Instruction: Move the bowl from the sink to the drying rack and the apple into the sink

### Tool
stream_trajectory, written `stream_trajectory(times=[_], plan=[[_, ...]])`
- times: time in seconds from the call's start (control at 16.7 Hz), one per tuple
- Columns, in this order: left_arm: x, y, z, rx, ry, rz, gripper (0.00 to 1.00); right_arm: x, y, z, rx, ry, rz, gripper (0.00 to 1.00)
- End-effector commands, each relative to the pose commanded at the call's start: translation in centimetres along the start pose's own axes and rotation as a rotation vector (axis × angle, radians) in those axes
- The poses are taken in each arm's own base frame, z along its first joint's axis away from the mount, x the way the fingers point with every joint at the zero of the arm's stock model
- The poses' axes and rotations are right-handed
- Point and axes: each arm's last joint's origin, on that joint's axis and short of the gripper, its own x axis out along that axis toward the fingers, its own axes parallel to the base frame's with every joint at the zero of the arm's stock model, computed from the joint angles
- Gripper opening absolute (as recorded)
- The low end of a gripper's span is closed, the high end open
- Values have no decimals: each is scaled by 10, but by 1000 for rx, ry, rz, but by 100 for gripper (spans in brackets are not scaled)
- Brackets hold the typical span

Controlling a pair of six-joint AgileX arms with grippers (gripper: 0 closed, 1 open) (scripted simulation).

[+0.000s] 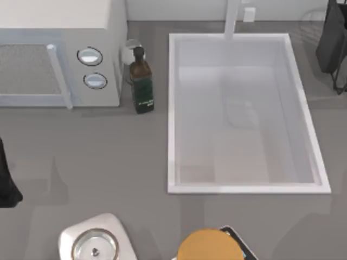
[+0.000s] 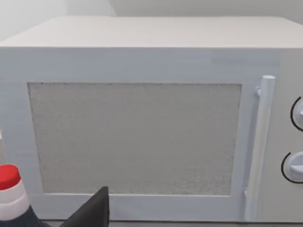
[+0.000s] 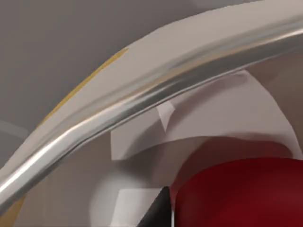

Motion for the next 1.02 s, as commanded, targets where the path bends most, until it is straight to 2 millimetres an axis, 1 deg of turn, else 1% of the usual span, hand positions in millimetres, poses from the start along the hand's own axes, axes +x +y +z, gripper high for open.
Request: stream_trajectory(times=[0.42, 0.48, 0.9, 0.96, 1.02], plan=[[0, 0, 0, 0, 0, 0, 100, 0, 0, 0, 0, 0, 0, 2], [0, 0, 0, 0, 0, 0, 100, 0, 0, 0, 0, 0, 0, 0], [0, 0, 0, 0, 0, 0, 100, 0, 0, 0, 0, 0, 0, 0], [0, 0, 0, 0, 0, 0, 100, -37, -1, 0, 4, -65, -30, 0], [0, 0, 0, 0, 0, 0, 100, -38, -2, 0, 4, -67, -31, 0]])
